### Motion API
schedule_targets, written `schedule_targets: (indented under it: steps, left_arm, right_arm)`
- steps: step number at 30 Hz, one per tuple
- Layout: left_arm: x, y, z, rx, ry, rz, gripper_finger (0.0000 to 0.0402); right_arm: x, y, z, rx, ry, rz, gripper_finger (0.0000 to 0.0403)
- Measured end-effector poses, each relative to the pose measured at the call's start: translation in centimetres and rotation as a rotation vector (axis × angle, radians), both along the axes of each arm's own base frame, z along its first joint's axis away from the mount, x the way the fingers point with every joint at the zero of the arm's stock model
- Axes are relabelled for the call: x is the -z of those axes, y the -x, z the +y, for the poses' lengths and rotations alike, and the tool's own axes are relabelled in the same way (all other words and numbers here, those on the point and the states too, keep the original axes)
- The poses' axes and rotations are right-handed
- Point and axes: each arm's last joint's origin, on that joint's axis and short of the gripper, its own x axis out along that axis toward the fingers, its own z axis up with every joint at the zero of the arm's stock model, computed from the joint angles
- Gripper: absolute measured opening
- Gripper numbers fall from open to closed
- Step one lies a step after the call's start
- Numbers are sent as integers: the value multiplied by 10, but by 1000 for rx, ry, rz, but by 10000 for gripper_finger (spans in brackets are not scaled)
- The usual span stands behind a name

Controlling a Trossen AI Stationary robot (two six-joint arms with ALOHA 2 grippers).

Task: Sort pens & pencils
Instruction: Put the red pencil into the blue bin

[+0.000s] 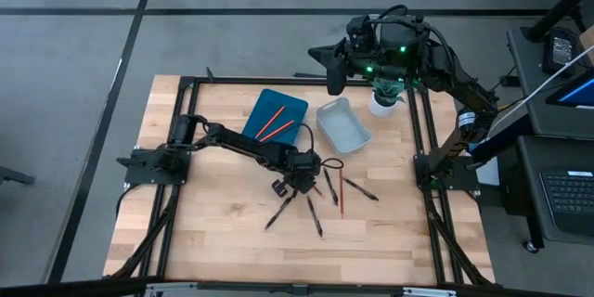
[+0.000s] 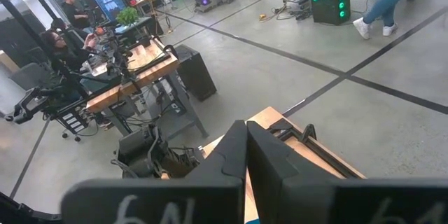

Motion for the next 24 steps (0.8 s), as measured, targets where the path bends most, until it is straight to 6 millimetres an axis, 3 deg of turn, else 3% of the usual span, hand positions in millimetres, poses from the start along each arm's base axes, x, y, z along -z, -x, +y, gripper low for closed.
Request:
schedule_targets:
  steps: [10, 19, 24]
  left_arm:
    - [2, 0, -1, 0, 5, 6, 76]
    - [2, 1, -1, -6, 13, 11, 17]
    - [1, 1, -1, -25, 19, 10, 10]
  right_arm:
    - [0, 0, 0, 0, 5, 2, 13]
    - [0, 0, 0, 0, 5, 2, 13]
    - [0, 0, 0, 0, 5, 2, 13]
